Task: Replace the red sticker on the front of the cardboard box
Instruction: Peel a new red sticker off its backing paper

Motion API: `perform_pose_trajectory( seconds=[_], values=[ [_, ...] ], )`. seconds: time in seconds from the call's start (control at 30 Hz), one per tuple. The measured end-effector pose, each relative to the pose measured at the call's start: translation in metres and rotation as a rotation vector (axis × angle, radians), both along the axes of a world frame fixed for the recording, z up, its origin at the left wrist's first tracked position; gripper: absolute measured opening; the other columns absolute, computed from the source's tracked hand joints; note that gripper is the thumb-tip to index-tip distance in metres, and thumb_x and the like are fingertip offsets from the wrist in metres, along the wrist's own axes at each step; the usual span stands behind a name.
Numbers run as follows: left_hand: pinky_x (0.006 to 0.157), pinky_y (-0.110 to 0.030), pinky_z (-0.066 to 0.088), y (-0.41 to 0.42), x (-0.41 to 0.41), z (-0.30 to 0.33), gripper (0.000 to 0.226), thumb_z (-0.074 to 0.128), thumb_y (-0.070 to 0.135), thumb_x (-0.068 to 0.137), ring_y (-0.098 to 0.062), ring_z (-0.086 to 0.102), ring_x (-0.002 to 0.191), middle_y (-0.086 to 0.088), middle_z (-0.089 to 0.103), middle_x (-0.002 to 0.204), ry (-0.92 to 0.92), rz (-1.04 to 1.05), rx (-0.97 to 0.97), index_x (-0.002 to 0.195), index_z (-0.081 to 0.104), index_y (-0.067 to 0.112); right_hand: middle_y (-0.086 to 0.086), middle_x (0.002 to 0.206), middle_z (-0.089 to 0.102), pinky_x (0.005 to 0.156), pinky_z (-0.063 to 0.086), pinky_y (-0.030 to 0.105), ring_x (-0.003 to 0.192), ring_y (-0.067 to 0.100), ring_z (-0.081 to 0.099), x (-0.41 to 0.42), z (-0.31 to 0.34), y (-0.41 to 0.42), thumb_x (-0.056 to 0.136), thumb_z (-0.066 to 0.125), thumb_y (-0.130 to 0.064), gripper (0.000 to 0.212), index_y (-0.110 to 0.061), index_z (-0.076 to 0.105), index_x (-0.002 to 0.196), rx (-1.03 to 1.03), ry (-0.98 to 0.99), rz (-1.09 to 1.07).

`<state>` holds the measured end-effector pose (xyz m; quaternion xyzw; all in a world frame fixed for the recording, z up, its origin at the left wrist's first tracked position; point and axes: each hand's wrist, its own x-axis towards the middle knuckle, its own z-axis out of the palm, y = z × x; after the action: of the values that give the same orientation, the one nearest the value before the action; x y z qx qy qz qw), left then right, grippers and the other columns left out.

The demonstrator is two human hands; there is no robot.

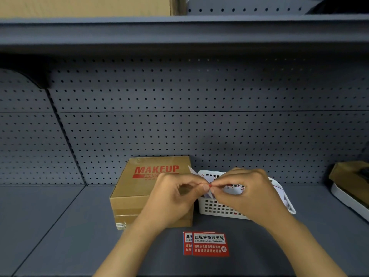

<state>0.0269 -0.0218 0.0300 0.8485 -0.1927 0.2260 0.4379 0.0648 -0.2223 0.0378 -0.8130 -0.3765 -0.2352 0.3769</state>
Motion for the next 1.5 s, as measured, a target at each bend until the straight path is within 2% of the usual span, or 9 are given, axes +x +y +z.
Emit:
perform_pose_trajectory(
  seconds=[0.17, 0.3, 0.53, 0.73, 0.9, 1.1, 1.23, 1.37, 1.5],
  values=[
    [0.072, -0.025, 0.056, 0.001, 0.002, -0.002, 0.014, 0.065, 0.032, 0.094, 0.000, 0.070, 0.080, 0.015, 0.077, 0.085, -0.089, 0.034, 0.219, 0.096, 0.078, 0.027, -0.015, 0.069, 0.076, 0.061, 0.054, 0.026, 0.067, 0.004, 0.070, -0.002, 0.000, 0.003, 0.072, 0.074, -0.028, 0.010, -0.027, 0.083, 0.076, 0.013, 0.079, 0.000],
    [0.072, -0.026, 0.054, 0.001, 0.002, -0.002, 0.013, 0.061, 0.031, 0.095, -0.001, 0.068, 0.081, 0.014, 0.075, 0.088, -0.125, 0.047, 0.299, 0.096, 0.074, 0.028, -0.015, 0.068, 0.076, 0.065, 0.055, 0.023, 0.067, 0.004, 0.071, -0.004, 0.000, 0.006, 0.071, 0.070, -0.038, 0.020, -0.025, 0.084, 0.074, 0.049, 0.189, 0.005],
    [0.075, -0.028, 0.055, 0.004, 0.005, -0.004, 0.010, 0.062, 0.032, 0.093, 0.002, 0.068, 0.081, 0.014, 0.075, 0.084, -0.113, 0.074, 0.208, 0.093, 0.072, 0.029, -0.016, 0.065, 0.075, 0.064, 0.054, 0.018, 0.066, 0.004, 0.071, -0.004, -0.002, 0.012, 0.072, 0.077, -0.021, 0.006, -0.021, 0.083, 0.072, 0.111, 0.235, -0.058],
    [0.074, -0.025, 0.055, 0.010, 0.005, -0.005, 0.011, 0.065, 0.027, 0.094, 0.001, 0.069, 0.083, 0.013, 0.076, 0.087, -0.121, 0.066, 0.225, 0.098, 0.075, 0.025, -0.015, 0.074, 0.079, 0.070, 0.053, 0.011, 0.075, 0.003, 0.074, -0.006, -0.001, 0.014, 0.084, 0.077, -0.015, 0.011, -0.023, 0.085, 0.084, 0.138, 0.387, 0.007],
    [0.075, -0.025, 0.055, 0.011, 0.001, -0.003, 0.010, 0.063, 0.030, 0.093, 0.001, 0.069, 0.082, 0.014, 0.075, 0.085, -0.102, 0.071, 0.189, 0.095, 0.073, 0.029, -0.012, 0.072, 0.078, 0.069, 0.050, 0.007, 0.074, 0.001, 0.073, -0.008, 0.001, 0.019, 0.085, 0.074, -0.010, 0.016, -0.022, 0.083, 0.080, 0.173, 0.474, -0.001],
    [0.078, -0.009, 0.048, 0.012, -0.002, 0.003, 0.011, 0.069, 0.017, 0.086, 0.001, 0.069, 0.085, 0.018, 0.074, 0.081, -0.016, 0.152, 0.081, 0.084, 0.071, 0.028, 0.000, 0.075, 0.078, 0.069, 0.054, 0.012, 0.075, 0.014, 0.074, -0.006, 0.004, 0.020, 0.086, 0.071, -0.009, 0.014, -0.015, 0.080, 0.079, 0.337, 0.558, -0.098],
    [0.080, 0.000, 0.036, 0.012, 0.000, 0.006, 0.013, 0.067, 0.019, 0.085, 0.004, 0.067, 0.082, 0.020, 0.072, 0.078, 0.014, 0.270, -0.008, 0.075, 0.067, 0.028, -0.002, 0.076, 0.078, 0.069, 0.052, 0.017, 0.074, 0.008, 0.072, -0.004, 0.007, 0.015, 0.087, 0.070, -0.010, 0.015, -0.018, 0.078, 0.078, 0.434, 0.573, -0.162],
    [0.081, -0.025, 0.050, 0.017, 0.010, 0.007, 0.012, 0.063, 0.023, 0.083, -0.002, 0.064, 0.088, 0.018, 0.065, 0.102, 0.038, 0.266, -0.013, 0.072, 0.064, 0.026, -0.008, 0.080, 0.078, 0.076, 0.052, 0.023, 0.078, 0.001, 0.071, -0.002, 0.011, 0.004, 0.087, 0.069, -0.018, 0.012, -0.022, 0.078, 0.080, 0.503, 0.585, -0.226],
    [0.090, -0.029, 0.043, 0.020, 0.020, 0.008, 0.017, 0.059, 0.024, 0.088, -0.003, 0.055, 0.109, 0.017, 0.044, 0.130, 0.122, 0.302, 0.007, 0.072, 0.063, 0.024, -0.007, 0.076, 0.076, 0.070, 0.051, 0.026, 0.070, -0.001, 0.069, 0.000, 0.016, -0.011, 0.090, 0.063, -0.013, 0.018, -0.020, 0.075, 0.079, 0.542, 0.575, -0.289]
  ],
)
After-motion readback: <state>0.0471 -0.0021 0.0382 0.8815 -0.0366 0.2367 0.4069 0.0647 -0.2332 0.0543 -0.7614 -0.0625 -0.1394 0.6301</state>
